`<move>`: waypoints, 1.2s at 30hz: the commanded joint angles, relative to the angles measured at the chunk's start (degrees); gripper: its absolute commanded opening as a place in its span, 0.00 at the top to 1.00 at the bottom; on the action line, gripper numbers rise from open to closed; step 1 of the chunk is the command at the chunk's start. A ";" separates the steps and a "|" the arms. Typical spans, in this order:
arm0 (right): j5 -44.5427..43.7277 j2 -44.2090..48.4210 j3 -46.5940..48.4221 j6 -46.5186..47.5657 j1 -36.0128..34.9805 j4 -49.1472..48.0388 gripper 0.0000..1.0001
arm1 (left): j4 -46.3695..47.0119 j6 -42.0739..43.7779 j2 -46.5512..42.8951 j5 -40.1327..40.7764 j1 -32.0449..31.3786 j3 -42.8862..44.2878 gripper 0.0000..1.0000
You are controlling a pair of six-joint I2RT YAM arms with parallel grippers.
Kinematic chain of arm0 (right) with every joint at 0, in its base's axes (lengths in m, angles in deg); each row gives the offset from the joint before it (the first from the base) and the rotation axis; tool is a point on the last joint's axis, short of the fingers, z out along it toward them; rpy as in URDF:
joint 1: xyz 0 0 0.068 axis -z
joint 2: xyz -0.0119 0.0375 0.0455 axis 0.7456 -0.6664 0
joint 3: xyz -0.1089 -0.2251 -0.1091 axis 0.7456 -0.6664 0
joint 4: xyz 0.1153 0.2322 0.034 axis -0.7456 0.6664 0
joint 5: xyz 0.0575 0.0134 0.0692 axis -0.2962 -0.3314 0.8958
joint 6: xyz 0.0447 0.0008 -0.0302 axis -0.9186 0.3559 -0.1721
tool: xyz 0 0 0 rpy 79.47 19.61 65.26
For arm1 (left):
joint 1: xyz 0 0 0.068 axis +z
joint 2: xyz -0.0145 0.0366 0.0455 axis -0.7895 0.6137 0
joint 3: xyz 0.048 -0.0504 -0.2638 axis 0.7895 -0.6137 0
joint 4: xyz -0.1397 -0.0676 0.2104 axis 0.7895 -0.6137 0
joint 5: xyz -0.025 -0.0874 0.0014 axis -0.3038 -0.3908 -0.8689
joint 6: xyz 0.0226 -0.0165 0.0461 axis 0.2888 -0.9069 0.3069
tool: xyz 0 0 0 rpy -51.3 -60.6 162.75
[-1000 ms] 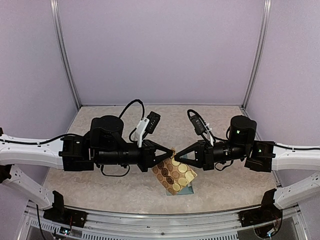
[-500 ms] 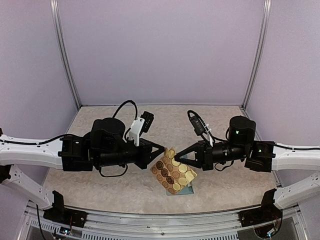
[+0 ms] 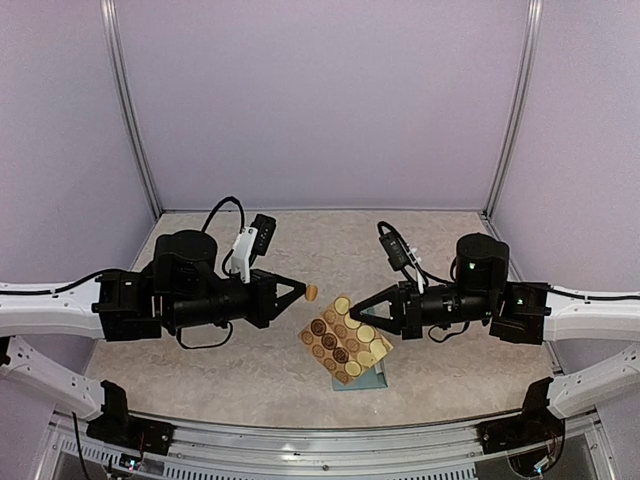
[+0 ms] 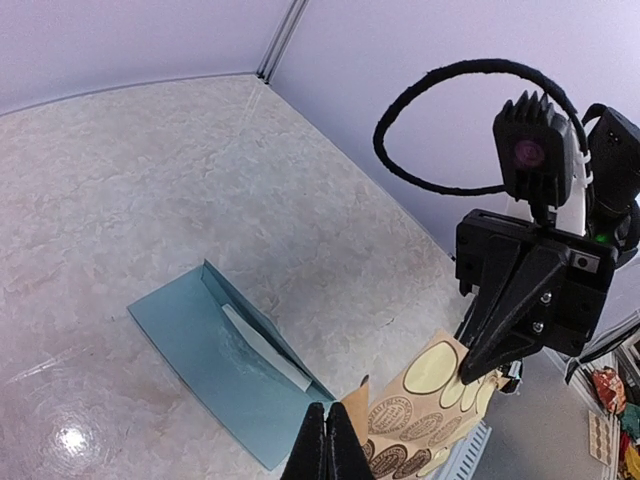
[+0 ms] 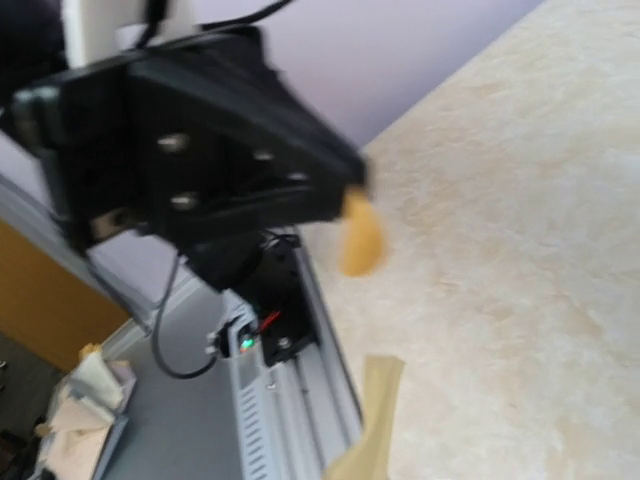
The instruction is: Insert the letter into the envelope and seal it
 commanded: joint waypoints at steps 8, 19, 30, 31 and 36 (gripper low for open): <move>-13.78 4.19 -4.58 -4.59 13.04 12.83 1.00 | 1.71 -0.71 -3.01 -5.16 2.41 -2.43 0.99; -15.65 6.70 -11.39 1.13 35.67 15.53 0.96 | 6.99 0.35 -4.35 -11.87 2.82 -4.76 0.99; -11.93 9.70 -6.47 5.93 42.28 21.79 0.09 | 13.42 0.36 -3.14 -20.00 2.81 -5.86 0.99; -6.44 10.17 -6.41 6.24 42.10 19.68 0.11 | 14.01 0.25 -3.02 -20.67 2.84 -5.93 0.99; 14.39 10.03 -6.10 3.63 31.28 6.17 0.15 | 16.22 -0.28 -2.45 -23.43 2.84 -5.96 0.99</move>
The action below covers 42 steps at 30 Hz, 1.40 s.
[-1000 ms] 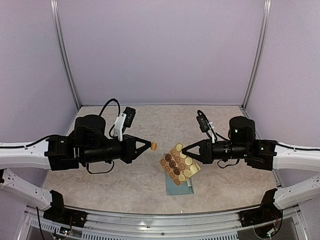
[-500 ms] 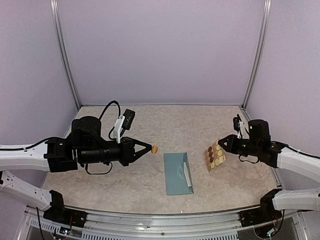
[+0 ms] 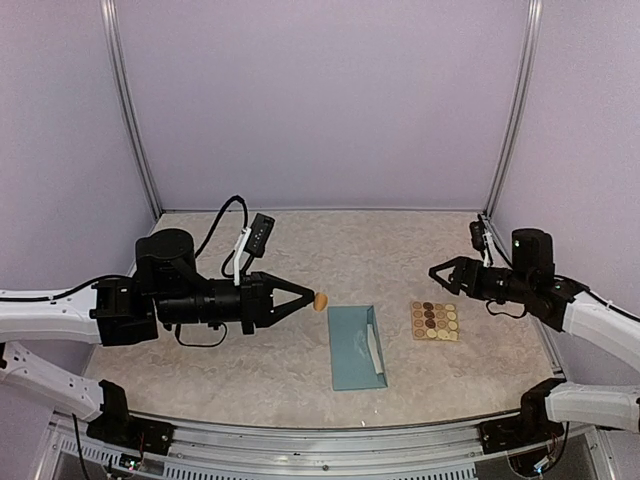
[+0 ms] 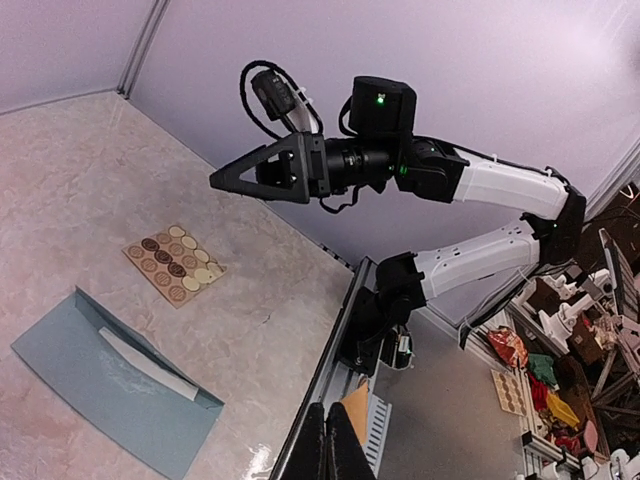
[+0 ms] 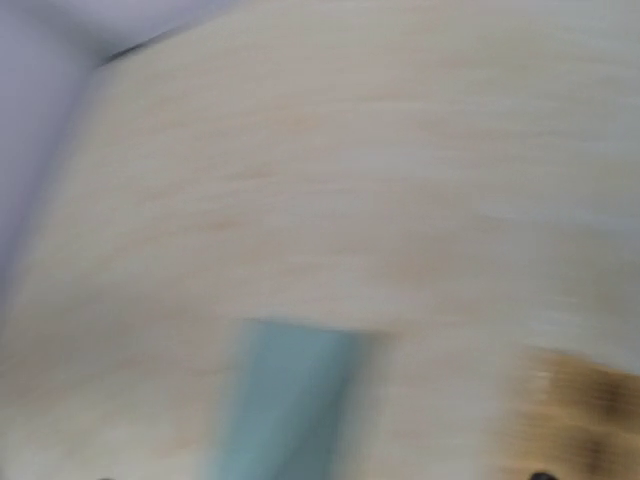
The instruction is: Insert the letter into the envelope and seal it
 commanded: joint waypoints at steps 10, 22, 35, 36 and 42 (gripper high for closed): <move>17.37 -6.95 6.58 -5.61 -32.13 -33.05 0.30 | 5.96 -0.85 0.42 -5.93 0.31 -1.79 1.00; 18.83 -20.10 10.75 -8.79 -40.69 -46.30 0.56 | 7.91 -1.57 0.64 -7.19 0.33 -2.64 1.00; 18.34 -20.55 10.79 -8.84 -40.90 -45.37 0.83 | 7.96 -1.43 0.46 -6.83 0.28 -2.95 1.00; 18.33 -20.56 10.77 -8.86 -40.91 -45.35 0.85 | 7.96 -1.49 0.46 -6.84 0.28 -3.02 1.00; 18.42 -20.64 10.51 -9.11 -40.91 -45.63 0.97 | 7.93 -1.51 0.81 -6.71 0.30 -3.04 1.00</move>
